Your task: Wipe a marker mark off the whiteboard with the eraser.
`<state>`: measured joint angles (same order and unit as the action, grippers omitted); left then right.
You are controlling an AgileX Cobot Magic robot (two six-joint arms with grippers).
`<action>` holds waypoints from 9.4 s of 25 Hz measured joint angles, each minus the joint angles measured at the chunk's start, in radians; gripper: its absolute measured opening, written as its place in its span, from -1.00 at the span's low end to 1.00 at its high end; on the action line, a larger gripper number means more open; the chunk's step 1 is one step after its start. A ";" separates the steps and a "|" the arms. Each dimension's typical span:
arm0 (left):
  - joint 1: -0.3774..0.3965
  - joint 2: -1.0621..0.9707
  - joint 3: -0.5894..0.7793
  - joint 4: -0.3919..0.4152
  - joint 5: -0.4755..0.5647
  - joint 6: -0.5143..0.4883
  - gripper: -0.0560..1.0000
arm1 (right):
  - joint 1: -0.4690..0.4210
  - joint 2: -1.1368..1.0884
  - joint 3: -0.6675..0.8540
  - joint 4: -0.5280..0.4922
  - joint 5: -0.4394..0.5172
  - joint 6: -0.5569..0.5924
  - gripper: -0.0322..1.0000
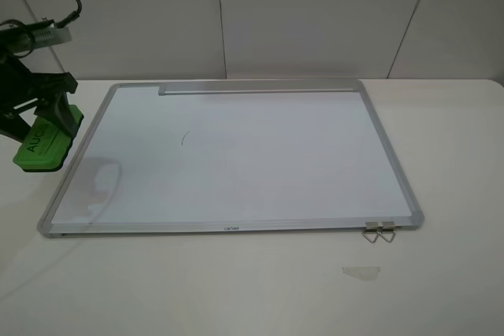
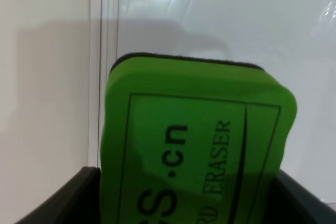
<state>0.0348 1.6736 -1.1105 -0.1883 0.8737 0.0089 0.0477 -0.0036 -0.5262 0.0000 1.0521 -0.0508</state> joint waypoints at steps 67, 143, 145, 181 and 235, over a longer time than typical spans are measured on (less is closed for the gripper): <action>-0.376 0.732 -0.719 0.188 0.154 -0.076 0.25 | 0.000 0.000 0.000 0.000 0.000 0.000 0.64; -0.243 0.002 0.251 0.285 -0.143 -0.452 0.24 | 0.000 0.000 0.000 0.000 0.000 0.000 0.64; -0.243 0.001 0.278 0.289 -0.211 -0.452 0.24 | 0.000 0.000 0.000 0.000 0.000 0.000 0.64; -0.128 0.171 0.287 0.136 -0.398 -0.261 0.25 | 0.000 0.000 0.000 0.000 0.000 0.000 0.64; -0.069 -1.126 0.550 0.255 0.324 -0.128 0.33 | 0.000 0.000 0.000 0.000 0.000 0.000 0.64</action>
<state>-0.0346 0.5475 -0.5608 0.0671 1.1980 -0.1194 0.0477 -0.0036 -0.5262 0.0000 1.0521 -0.0508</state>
